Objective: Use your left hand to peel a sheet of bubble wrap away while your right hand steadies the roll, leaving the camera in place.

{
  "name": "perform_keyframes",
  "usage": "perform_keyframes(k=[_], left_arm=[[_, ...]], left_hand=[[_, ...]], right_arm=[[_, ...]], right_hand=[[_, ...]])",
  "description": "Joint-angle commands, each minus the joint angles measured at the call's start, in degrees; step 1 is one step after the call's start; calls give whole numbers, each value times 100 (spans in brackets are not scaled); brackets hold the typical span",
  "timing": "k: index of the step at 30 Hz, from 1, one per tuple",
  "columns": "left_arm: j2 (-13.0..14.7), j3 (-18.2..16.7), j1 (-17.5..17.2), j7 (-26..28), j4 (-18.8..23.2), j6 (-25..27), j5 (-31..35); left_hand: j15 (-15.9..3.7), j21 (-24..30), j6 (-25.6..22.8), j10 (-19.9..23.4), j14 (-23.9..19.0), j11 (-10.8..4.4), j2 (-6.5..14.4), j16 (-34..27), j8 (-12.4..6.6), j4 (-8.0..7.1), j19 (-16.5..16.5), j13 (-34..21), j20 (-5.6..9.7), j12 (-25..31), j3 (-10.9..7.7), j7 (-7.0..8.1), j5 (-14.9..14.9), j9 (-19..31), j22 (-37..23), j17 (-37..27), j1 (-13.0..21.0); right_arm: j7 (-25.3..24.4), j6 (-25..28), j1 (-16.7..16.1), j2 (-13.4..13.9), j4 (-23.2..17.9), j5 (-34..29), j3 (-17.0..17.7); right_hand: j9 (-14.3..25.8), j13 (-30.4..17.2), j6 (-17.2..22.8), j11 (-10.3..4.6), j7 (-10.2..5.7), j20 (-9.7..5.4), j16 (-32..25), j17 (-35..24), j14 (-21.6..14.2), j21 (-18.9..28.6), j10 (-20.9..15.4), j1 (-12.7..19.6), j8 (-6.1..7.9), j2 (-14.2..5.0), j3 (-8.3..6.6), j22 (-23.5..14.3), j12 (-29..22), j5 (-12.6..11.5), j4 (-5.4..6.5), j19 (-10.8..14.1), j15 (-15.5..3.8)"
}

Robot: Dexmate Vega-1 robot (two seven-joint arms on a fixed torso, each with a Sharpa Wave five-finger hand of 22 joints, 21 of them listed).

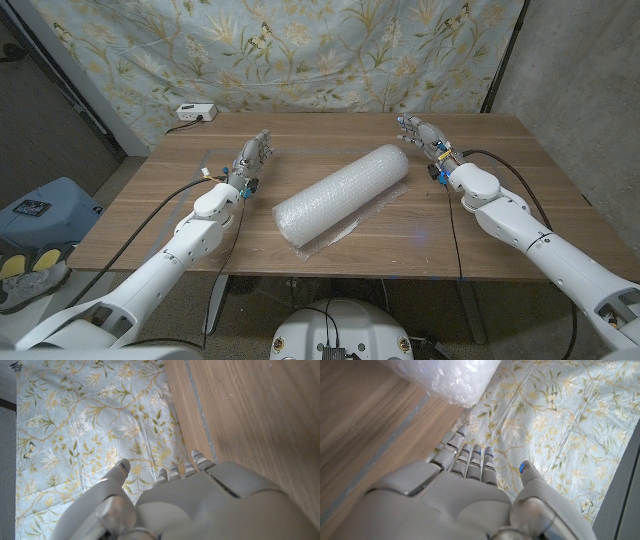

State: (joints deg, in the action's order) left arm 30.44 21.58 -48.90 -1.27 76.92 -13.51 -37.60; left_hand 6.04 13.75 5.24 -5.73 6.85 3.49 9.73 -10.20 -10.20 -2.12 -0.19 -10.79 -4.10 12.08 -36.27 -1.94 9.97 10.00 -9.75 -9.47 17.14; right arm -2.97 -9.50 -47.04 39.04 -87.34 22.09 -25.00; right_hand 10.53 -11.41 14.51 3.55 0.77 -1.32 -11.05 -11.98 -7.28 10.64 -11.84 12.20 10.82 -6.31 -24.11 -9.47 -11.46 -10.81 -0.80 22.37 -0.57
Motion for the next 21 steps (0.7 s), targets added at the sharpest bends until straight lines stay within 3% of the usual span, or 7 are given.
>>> perform_keyframes(k=[1,13,21], left_arm=[[-25,12,-6,26,26,-1,10],[122,-90,-232,163,297,86,-45],[141,-108,-264,184,327,87,-52]], left_hand=[[23,-4,1,21,-19,18,18,-22,-36,45,28,-23,-9,20,-27,-30,38,10,-29,-19,71],[31,-30,11,19,-20,15,15,-15,-29,96,36,-24,-17,15,-32,-34,42,10,-30,-20,102],[36,-44,17,10,-17,23,16,-12,-27,119,37,-24,-23,9,-32,-33,43,10,-30,-21,116]], right_arm=[[-45,239,103,324,-483,-685,-146],[-10,517,157,597,-890,-1294,-278],[91,599,259,834,-1270,-2066,-472]], right_hand=[[10,-12,2,12,-43,8,-19,-12,35,0,-3,67,22,2,-18,-30,-12,-3,-63,-46,45],[11,-14,-48,8,-72,55,-12,11,76,-14,41,143,5,25,-20,-30,1,13,-168,-127,90],[12,-16,-43,10,-82,78,-21,27,57,-5,16,204,11,63,-23,-29,-11,22,-250,-129,78]])
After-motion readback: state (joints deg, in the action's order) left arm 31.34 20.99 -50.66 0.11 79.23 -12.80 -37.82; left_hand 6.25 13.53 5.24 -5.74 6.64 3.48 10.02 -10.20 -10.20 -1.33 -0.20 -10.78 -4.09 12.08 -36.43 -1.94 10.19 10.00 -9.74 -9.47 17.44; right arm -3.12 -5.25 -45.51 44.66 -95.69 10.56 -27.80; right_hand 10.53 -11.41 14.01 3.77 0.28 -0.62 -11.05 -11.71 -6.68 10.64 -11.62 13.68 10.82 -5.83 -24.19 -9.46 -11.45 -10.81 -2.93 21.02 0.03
